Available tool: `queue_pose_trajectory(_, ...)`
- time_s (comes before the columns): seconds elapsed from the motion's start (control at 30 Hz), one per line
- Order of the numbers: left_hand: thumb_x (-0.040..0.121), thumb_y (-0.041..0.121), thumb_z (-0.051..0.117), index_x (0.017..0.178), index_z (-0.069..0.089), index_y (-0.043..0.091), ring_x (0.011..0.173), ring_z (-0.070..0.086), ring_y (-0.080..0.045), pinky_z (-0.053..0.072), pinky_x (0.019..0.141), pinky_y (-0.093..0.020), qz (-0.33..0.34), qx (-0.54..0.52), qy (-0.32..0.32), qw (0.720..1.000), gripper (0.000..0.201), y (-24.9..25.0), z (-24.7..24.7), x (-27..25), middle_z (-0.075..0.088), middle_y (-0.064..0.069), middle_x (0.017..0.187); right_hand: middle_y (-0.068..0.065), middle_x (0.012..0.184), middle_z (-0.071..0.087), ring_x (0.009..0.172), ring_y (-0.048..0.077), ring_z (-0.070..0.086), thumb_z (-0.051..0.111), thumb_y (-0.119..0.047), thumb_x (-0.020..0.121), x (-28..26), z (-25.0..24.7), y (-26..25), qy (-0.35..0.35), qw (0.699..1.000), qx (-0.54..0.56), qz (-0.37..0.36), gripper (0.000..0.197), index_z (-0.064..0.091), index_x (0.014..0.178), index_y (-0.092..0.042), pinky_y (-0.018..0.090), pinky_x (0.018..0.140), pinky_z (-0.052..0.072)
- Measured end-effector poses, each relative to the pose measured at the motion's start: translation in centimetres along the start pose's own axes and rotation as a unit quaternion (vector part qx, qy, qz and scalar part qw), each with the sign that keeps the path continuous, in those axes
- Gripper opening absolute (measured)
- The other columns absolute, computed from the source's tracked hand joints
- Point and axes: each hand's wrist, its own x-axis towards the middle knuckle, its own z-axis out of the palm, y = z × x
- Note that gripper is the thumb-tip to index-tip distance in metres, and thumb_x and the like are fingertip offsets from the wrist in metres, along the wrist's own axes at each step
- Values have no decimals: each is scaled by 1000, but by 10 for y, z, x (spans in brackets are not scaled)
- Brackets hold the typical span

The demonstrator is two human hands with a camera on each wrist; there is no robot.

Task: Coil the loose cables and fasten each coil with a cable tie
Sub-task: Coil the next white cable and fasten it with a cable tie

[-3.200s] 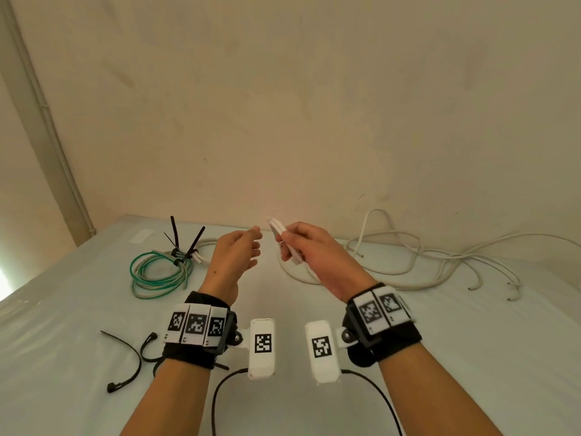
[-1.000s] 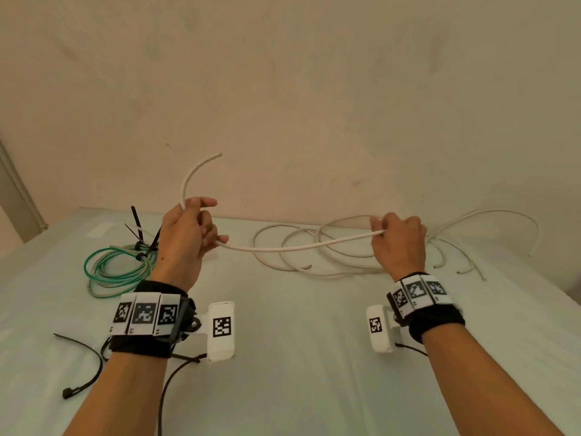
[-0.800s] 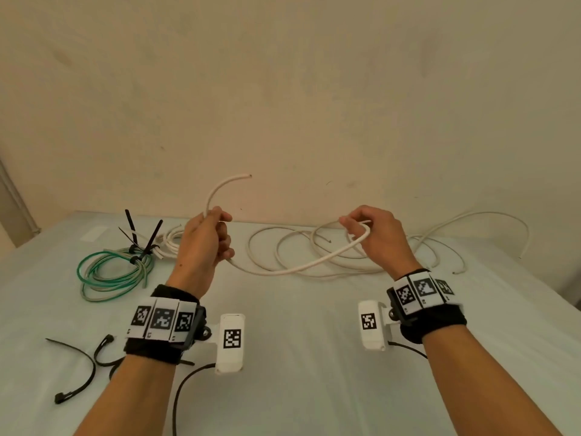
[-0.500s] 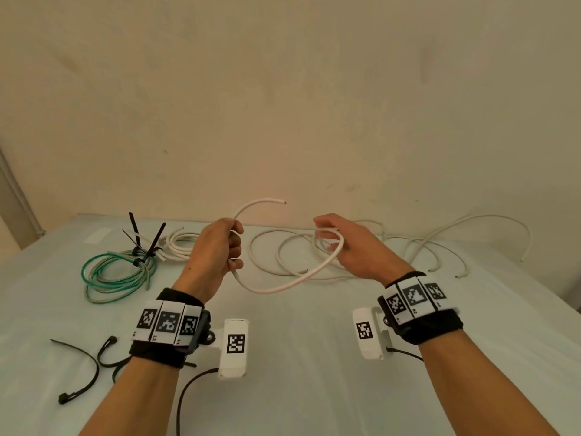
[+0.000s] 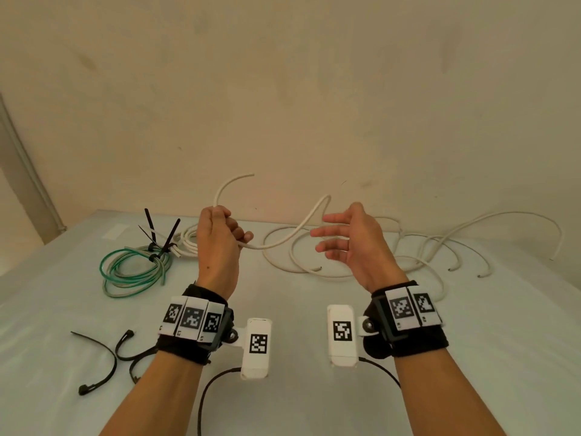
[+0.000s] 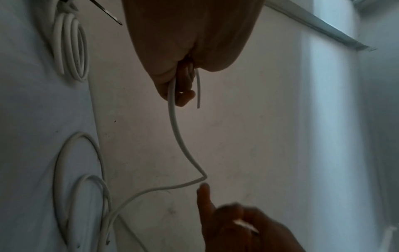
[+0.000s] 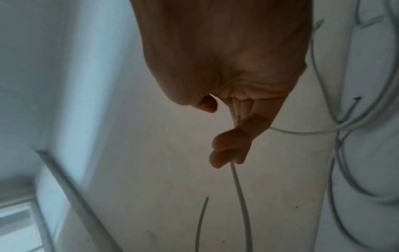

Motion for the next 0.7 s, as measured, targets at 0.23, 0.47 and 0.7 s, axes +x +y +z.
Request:
queue_pose_trajectory(0.23,112,17,34,90,51,11,54,30,-12,42,54,-25,-55,-44,-110,991,29,0,13,-13,30,3,62,17,85,75,59,19,72,60,-30,105,3,20,26,17,979,-176,-105,26,64,98,-5,27,56,58)
queue_pose_trajectory(0.47,107,12,39,101,64,1,52,32,-15,57,62,-36,-104,63,-201,972,28,1,17,-21,30,-2,63,-4,61,37,49,13,42,41,-25,113,10,20,24,-20,996,56,-66,26,58,126,-11,36,66,61)
queue_pose_trajectory(0.7,104,12,42,100,69,-5,50,28,-16,61,72,-45,-116,160,-228,953,32,4,18,-26,27,-3,62,-4,62,36,46,9,38,33,-58,108,9,14,20,-13,996,-43,-74,43,62,134,-40,35,64,55)
